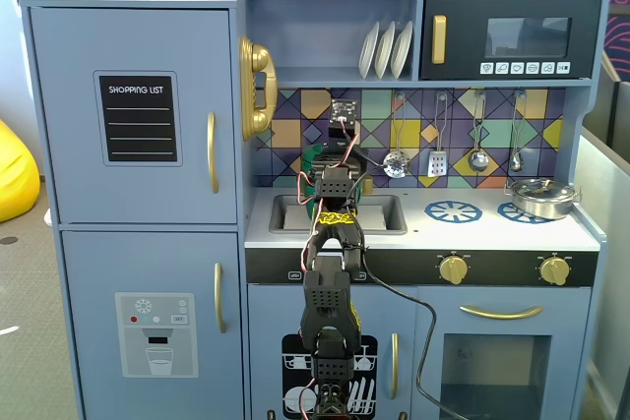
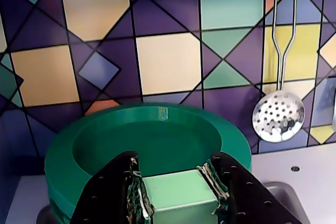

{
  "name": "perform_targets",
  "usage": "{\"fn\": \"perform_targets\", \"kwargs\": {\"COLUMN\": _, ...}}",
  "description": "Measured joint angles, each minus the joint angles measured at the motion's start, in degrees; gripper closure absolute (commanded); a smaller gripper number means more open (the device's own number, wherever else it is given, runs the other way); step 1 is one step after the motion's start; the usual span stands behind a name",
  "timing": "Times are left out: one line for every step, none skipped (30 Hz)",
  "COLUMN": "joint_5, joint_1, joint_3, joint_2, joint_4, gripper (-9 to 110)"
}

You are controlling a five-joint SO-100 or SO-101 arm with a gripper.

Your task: Pick up the lid from the counter and put it on the green recipient

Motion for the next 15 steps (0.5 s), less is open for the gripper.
{"fn": "perform_targets", "kwargs": {"joint_5": 0.2, "joint_1": 0.0, "joint_3": 0.6, "joint_2": 0.1, "joint_4": -0.2, "gripper": 102}}
{"fn": "perform_targets", "kwargs": {"joint_5": 0.4, "joint_1": 0.1, "joint_3": 1.3, "joint_2": 0.1, "joint_4": -0.5, "gripper": 102}}
{"fn": "perform_targets", "kwargs": {"joint_5": 0.5, "joint_1": 0.1, "joint_3": 1.9, "joint_2": 0.2, "joint_4": -0.8, "gripper": 102}}
{"fn": "perform_targets", "kwargs": {"joint_5": 0.5, "joint_1": 0.1, "joint_3": 2.5, "joint_2": 0.5, "joint_4": -1.1, "gripper": 102}}
{"fn": "perform_targets", "kwargs": {"joint_5": 0.6, "joint_1": 0.1, "joint_3": 3.3, "joint_2": 1.1, "joint_4": -1.3, "gripper": 102}}
{"fn": "perform_targets", "kwargs": {"joint_5": 0.4, "joint_1": 0.1, "joint_3": 4.0, "joint_2": 1.6, "joint_4": -1.6, "gripper": 102}}
{"fn": "perform_targets", "kwargs": {"joint_5": 0.3, "joint_1": 0.0, "joint_3": 4.6, "joint_2": 2.1, "joint_4": -1.7, "gripper": 102}}
{"fn": "perform_targets", "kwargs": {"joint_5": 0.0, "joint_1": 0.0, "joint_3": 5.2, "joint_2": 2.6, "joint_4": -1.7, "gripper": 102}}
{"fn": "perform_targets", "kwargs": {"joint_5": -0.2, "joint_1": -0.2, "joint_3": 5.6, "joint_2": 3.0, "joint_4": -1.7, "gripper": 100}}
{"fn": "perform_targets", "kwargs": {"joint_5": -0.4, "joint_1": -0.5, "joint_3": 5.9, "joint_2": 3.3, "joint_4": -2.1, "gripper": 96}}
{"fn": "perform_targets", "kwargs": {"joint_5": -0.5, "joint_1": -0.9, "joint_3": 6.0, "joint_2": 3.3, "joint_4": -2.5, "gripper": 91}}
{"fn": "perform_targets", "kwargs": {"joint_5": -0.5, "joint_1": -1.1, "joint_3": 6.0, "joint_2": 3.3, "joint_4": -3.0, "gripper": 87}}
{"fn": "perform_targets", "kwargs": {"joint_5": -0.5, "joint_1": -1.4, "joint_3": 6.1, "joint_2": 3.3, "joint_4": -3.6, "gripper": 84}}
{"fn": "perform_targets", "kwargs": {"joint_5": -0.5, "joint_1": -1.6, "joint_3": 6.1, "joint_2": 3.3, "joint_4": -4.1, "gripper": 82}}
{"fn": "perform_targets", "kwargs": {"joint_5": -1.1, "joint_1": -1.8, "joint_3": 6.1, "joint_2": 3.3, "joint_4": -4.6, "gripper": 79}}
